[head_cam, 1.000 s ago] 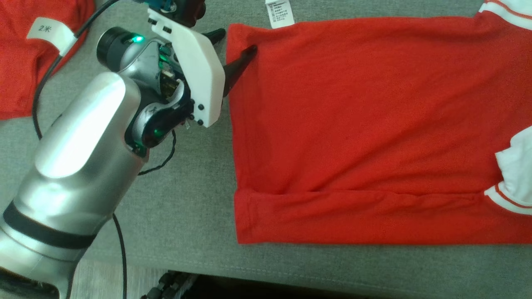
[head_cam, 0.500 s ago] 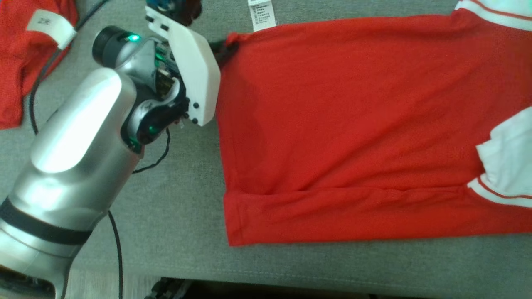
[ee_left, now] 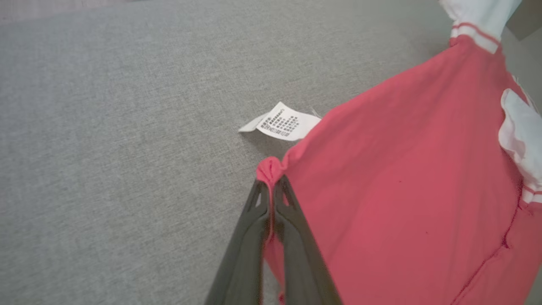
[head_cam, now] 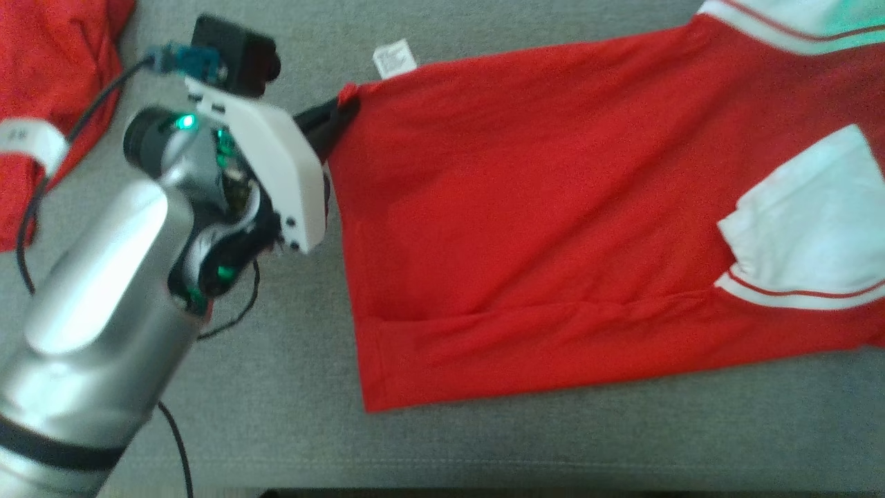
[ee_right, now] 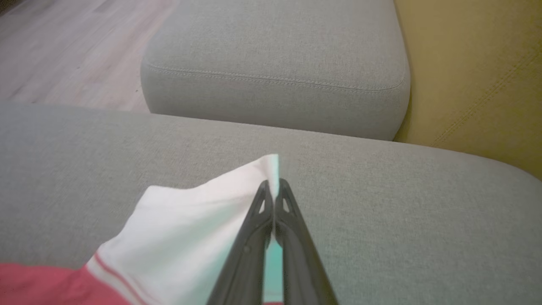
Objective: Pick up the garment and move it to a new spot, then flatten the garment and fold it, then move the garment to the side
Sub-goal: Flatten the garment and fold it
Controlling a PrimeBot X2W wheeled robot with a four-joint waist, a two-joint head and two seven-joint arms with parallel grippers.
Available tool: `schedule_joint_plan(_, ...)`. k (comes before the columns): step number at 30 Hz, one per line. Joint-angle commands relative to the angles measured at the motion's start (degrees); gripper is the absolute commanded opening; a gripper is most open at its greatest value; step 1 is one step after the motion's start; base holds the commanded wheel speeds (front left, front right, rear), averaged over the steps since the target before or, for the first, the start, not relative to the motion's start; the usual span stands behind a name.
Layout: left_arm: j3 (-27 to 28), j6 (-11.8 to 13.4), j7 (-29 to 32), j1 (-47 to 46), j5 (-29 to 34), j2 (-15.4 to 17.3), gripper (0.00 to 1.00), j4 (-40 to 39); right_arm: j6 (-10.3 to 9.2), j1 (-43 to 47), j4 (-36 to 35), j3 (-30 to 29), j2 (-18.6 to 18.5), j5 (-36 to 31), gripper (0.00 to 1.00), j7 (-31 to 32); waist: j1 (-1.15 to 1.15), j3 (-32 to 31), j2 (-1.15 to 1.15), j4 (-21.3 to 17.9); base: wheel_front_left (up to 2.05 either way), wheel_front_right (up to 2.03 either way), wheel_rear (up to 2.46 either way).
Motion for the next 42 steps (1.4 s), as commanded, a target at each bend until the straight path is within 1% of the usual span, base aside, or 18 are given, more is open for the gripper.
schedule_joint_plan(1,3.2,0.6,-1.0,-0.3,0.0,2.7,0.0,-2.8,-0.04,2.1,-3.6,0.4,-1.5,1.0,0.0,0.4,0.0,-1.5,0.0,-1.2,0.0,0.0,0.0)
schedule_joint_plan(6,4.3,2.9,-5.1,6.2,0.2,4.2,0.0,-8.1,-0.04,12.3,-11.9,0.3,-3.8,3.4,0.0,1.2,0.0,-4.6,0.0,-2.5,0.0,0.0,0.0)
schedule_joint_plan(10,4.7,4.7,-7.1,12.2,-0.3,5.3,0.0,-12.2,-0.04,21.1,-17.7,-1.4,-4.5,4.3,0.0,2.6,0.0,-6.8,0.0,-3.4,0.0,0.0,0.0)
schedule_joint_plan(13,5.2,5.9,-8.6,16.2,-0.6,6.1,0.0,-14.8,-0.04,27.7,-22.0,-4.0,-4.3,4.3,0.0,3.5,0.0,-8.3,0.0,-3.8,0.0,0.0,0.0)
schedule_joint_plan(18,5.7,7.7,-10.7,22.4,-1.4,7.0,0.0,-17.7,-0.04,37.4,-28.4,-8.8,-1.5,4.1,0.0,5.4,0.0,-10.0,0.0,-5.0,0.0,0.0,0.0)
schedule_joint_plan(24,5.2,8.6,-12.0,27.9,-1.4,8.6,0.0,-19.9,-0.04,45.2,-31.9,-11.0,2.0,3.2,0.0,8.0,0.0,-10.4,0.0,-6.2,0.0,0.0,0.0)
schedule_joint_plan(25,5.0,8.8,-12.1,28.7,-1.5,8.6,0.05,-19.9,-0.04,45.9,-32.1,-11.0,2.2,2.8,0.01,8.2,0.0,-10.4,0.0,-6.4,0.0,0.0,0.0)
schedule_joint_plan(26,4.6,9.1,-12.2,29.2,-0.8,8.9,0.49,-19.7,-0.04,46.6,-32.3,-10.7,2.2,2.4,0.5,8.4,0.0,-10.4,0.0,-6.5,0.0,0.0,0.0)
schedule_joint_plan(27,4.6,9.1,-12.2,29.2,-0.8,8.9,0.49,-19.7,-0.04,46.6,-32.3,-10.7,2.2,2.4,0.5,8.4,0.0,-10.4,0.0,-6.5,0.0,0.0,0.0)
schedule_joint_plan(28,3.9,9.3,-12.1,29.7,0.4,9.5,1.0,-19.1,-0.04,47.1,-32.3,-10.3,2.2,2.1,1.0,8.7,0.0,-10.4,0.0,-6.7,0.0,0.0,0.0)
schedule_joint_plan(31,2.7,11.2,-12.8,31.2,3.2,10.0,1.0,-17.2,-0.04,47.2,-31.5,-10.5,2.5,1.0,1.0,9.2,0.0,-10.4,0.0,-7.3,0.0,0.0,0.0)
schedule_joint_plan(33,3.4,13.4,-15.5,32.3,4.8,9.4,1.0,-16.8,-0.04,46.2,-30.8,-11.6,3.1,0.6,1.0,9.2,0.0,-10.3,0.0,-7.6,0.0,0.0,0.0)
schedule_joint_plan(35,5.5,16.8,-21.3,33.1,7.2,8.0,1.0,-16.6,-0.04,44.3,-29.6,-13.5,4.2,-0.3,1.0,9.0,0.0,-10.0,0.0,-7.8,0.0,0.0,0.0)
schedule_joint_plan(36,5.8,18.2,-24.1,33.5,9.1,7.6,1.0,-16.4,-0.04,43.4,-28.8,-14.2,4.7,-0.9,1.0,8.9,0.0,-9.9,0.0,-7.8,0.0,0.0,0.0)
schedule_joint_plan(38,6.6,20.7,-29.1,34.7,11.0,5.5,1.0,-16.1,-0.04,41.2,-26.6,-15.7,5.5,-2.8,1.0,8.8,0.0,-9.6,0.0,-7.6,0.0,0.0,0.0)
schedule_joint_plan(41,7.3,23.3,-36.0,35.9,13.2,2.5,1.0,-15.3,-0.04,38.3,-22.9,-16.5,7.3,-5.3,1.0,8.8,0.0,-9.1,0.0,-7.0,0.0,0.0,0.0)
schedule_joint_plan(42,7.4,23.8,-38.0,36.3,13.5,1.4,1.0,-14.9,-0.04,37.3,-21.5,-16.6,8.0,-6.0,1.0,8.9,0.0,-9.0,0.0,-6.6,0.0,0.0,0.0)
